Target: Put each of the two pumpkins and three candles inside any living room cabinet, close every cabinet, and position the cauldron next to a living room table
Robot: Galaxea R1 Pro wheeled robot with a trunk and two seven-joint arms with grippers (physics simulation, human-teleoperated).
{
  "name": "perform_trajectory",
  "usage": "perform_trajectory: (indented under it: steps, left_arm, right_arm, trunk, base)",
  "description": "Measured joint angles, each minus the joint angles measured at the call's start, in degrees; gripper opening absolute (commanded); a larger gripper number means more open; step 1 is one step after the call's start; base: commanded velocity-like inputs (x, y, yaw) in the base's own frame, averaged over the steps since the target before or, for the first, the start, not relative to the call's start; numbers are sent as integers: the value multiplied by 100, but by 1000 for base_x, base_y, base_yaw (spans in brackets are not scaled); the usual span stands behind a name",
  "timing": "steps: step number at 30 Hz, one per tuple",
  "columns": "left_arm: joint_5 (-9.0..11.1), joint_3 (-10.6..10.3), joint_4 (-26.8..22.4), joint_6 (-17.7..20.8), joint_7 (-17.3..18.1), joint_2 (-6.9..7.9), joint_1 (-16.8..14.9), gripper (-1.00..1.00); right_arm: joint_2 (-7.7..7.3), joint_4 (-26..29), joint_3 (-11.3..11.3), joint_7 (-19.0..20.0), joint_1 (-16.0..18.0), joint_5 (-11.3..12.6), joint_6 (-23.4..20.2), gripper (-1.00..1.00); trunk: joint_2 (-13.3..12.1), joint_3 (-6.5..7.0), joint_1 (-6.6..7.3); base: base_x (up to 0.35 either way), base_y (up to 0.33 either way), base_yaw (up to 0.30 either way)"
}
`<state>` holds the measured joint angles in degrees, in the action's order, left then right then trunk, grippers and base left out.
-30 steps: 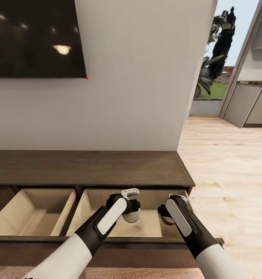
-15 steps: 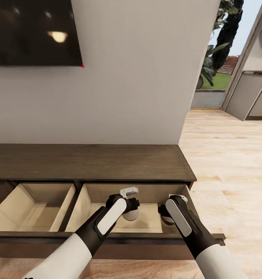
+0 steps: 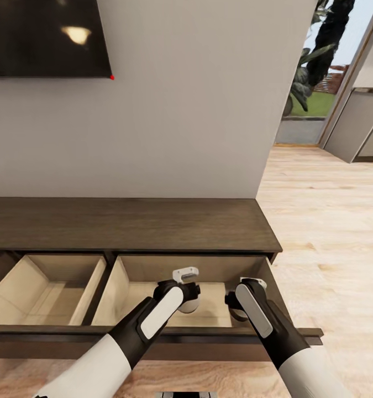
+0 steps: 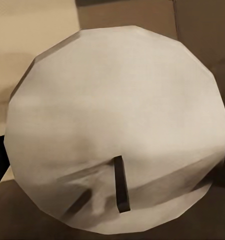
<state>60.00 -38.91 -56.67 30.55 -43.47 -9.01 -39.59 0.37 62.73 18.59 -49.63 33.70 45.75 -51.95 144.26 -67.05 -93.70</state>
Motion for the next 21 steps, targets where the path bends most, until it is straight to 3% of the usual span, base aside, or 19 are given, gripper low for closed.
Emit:
perform_trajectory:
  steps: [21]
  left_arm:
    - [8,-19,-38,-43,-4,12,0,-100]
  right_arm:
    - [0,-2,57,0,0,0,0,-100]
  trunk:
    - [0,0,0]
  base:
    - [28,0,0]
